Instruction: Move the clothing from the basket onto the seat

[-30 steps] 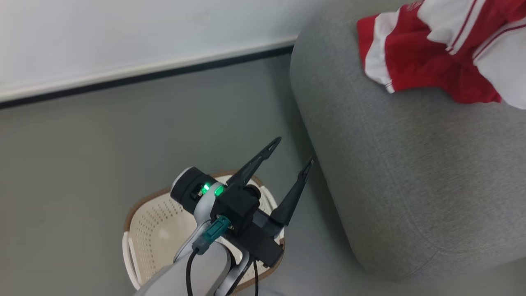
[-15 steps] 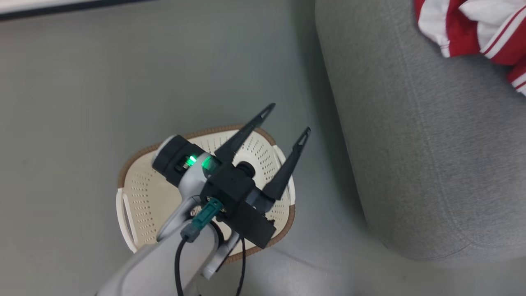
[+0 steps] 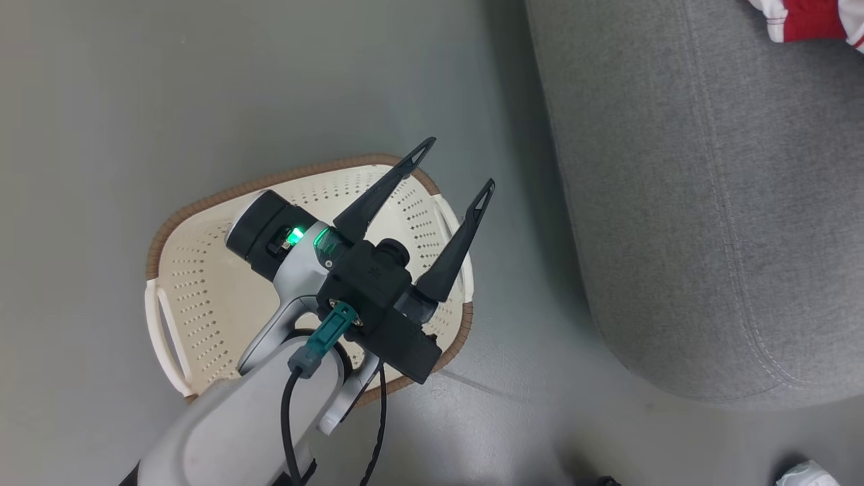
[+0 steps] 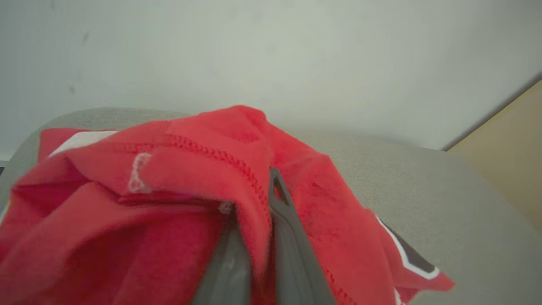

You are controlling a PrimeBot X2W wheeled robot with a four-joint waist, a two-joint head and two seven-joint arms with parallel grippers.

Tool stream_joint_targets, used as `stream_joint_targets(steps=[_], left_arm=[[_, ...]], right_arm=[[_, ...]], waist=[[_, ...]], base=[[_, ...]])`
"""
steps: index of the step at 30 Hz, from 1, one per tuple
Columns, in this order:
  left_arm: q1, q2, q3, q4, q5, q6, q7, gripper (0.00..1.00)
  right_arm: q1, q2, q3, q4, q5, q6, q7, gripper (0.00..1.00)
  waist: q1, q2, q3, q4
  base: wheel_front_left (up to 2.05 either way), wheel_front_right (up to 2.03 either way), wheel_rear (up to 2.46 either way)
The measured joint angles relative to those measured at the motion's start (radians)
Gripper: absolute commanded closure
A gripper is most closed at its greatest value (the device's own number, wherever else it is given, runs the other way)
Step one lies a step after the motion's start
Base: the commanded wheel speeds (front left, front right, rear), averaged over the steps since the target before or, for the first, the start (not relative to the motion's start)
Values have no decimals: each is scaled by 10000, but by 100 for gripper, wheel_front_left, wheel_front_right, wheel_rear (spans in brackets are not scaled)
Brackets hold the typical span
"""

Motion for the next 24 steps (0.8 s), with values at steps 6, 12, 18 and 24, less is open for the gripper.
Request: stream_joint_targets(steps=[6, 12, 18, 24], left_arm=[[-44, -23, 6, 132, -4, -4, -42, 0], [-11, -117, 148, 334, -153, -2, -259, 0], [133, -410, 428, 671, -616, 12, -581, 0], [501, -627, 917, 1193, -844, 94, -895, 0]], right_arm=[[0, 280, 136, 437, -58, 102, -290, 57], [7, 487, 295, 721, -150, 318, -470, 0], [230, 679, 370, 790, -146, 562, -612, 0], [778, 1026, 546, 773, -169, 683, -646, 0]], waist=[[-1, -1, -127, -168], [-1, -1, -481, -264], [-1, -1, -1013, -328], [-2, -3, -1708, -341]], base=[[0, 0, 0], [0, 0, 0], [0, 0, 0], [0, 0, 0]])
